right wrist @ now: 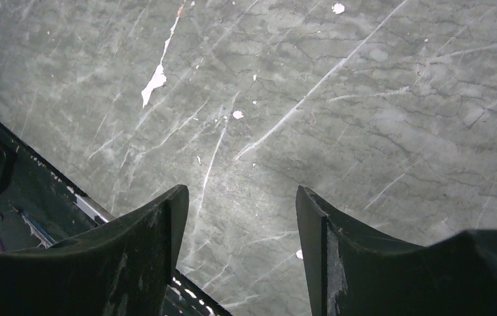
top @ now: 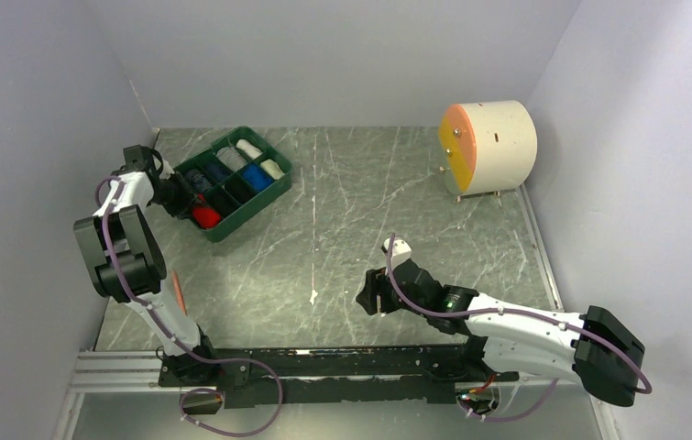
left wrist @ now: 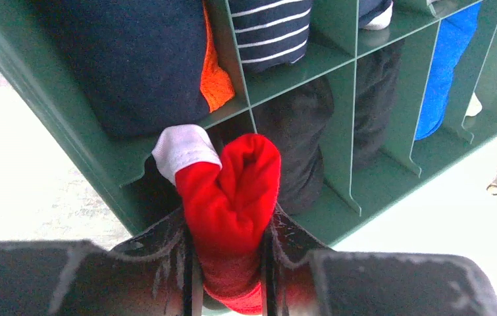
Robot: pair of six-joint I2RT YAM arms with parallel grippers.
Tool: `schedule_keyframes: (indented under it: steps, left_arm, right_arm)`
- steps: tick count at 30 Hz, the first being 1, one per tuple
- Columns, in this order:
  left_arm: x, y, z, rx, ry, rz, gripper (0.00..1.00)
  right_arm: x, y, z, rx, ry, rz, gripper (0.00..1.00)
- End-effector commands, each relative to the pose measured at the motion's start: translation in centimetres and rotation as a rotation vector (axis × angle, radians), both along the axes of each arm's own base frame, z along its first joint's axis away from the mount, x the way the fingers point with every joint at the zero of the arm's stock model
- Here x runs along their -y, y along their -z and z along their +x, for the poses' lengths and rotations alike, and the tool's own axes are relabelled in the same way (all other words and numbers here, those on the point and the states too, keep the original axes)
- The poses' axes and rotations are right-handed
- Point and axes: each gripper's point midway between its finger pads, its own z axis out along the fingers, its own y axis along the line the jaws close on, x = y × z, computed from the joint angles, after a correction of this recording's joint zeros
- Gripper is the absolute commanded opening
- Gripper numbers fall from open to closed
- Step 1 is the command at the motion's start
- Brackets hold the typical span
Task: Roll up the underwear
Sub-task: Place the underwear in the storage box.
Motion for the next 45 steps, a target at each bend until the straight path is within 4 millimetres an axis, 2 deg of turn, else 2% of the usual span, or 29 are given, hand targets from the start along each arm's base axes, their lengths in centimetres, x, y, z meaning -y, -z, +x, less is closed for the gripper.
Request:
schedule_keyframes:
  steps: [1, 12, 23, 29, 34, 36, 38, 41, 45]
  left_arm:
    - [-0.4, 1.4, -1.6, -0.077, 0.01, 0.02, 0.05]
    - [-1.0, 3.9, -4.0, -0.232, 0.062, 0.079, 0.05]
    - [-1.5, 6.7, -4.0, -0.362, 0.096, 0.155, 0.05]
    - [-1.1, 7.8, -3.9, -0.394, 0.113, 0.142, 0.11]
    - [-0.4, 5.7, -2.7, -0.302, 0.113, 0.119, 0.19]
    - [-0.4, 4.6, -2.4, -0.28, 0.119, 0.118, 0.15]
    - [-0.3, 3.6, -2.1, -0.255, 0.139, 0.131, 0.06]
    - [0.6, 2.8, -2.1, -0.236, 0.215, 0.116, 0.05]
    - [3.2, 3.4, -2.6, -0.258, 0.342, 0.124, 0.05]
  right_arm:
    - [-1.0, -1.3, 0.5, 0.033, -0.012, 0.042, 0.64]
    - [-1.2, -0.9, 0.4, 0.028, -0.028, 0.04, 0.65]
    - [-1.4, -0.8, 0.4, 0.027, -0.049, 0.017, 0.64]
    - [-1.4, -0.6, 0.3, 0.025, -0.05, 0.015, 0.64]
    - [-1.2, -0.4, 0.5, 0.031, -0.053, -0.011, 0.65]
    - [-1.2, -0.4, 0.5, 0.034, -0.053, -0.011, 0.65]
    - [-1.3, -0.4, 0.5, 0.032, -0.052, -0.008, 0.65]
    - [-1.4, -0.3, 0.5, 0.028, -0.051, 0.001, 0.64]
    - [-1.6, -0.1, 0.4, 0.022, -0.061, 0.006, 0.64]
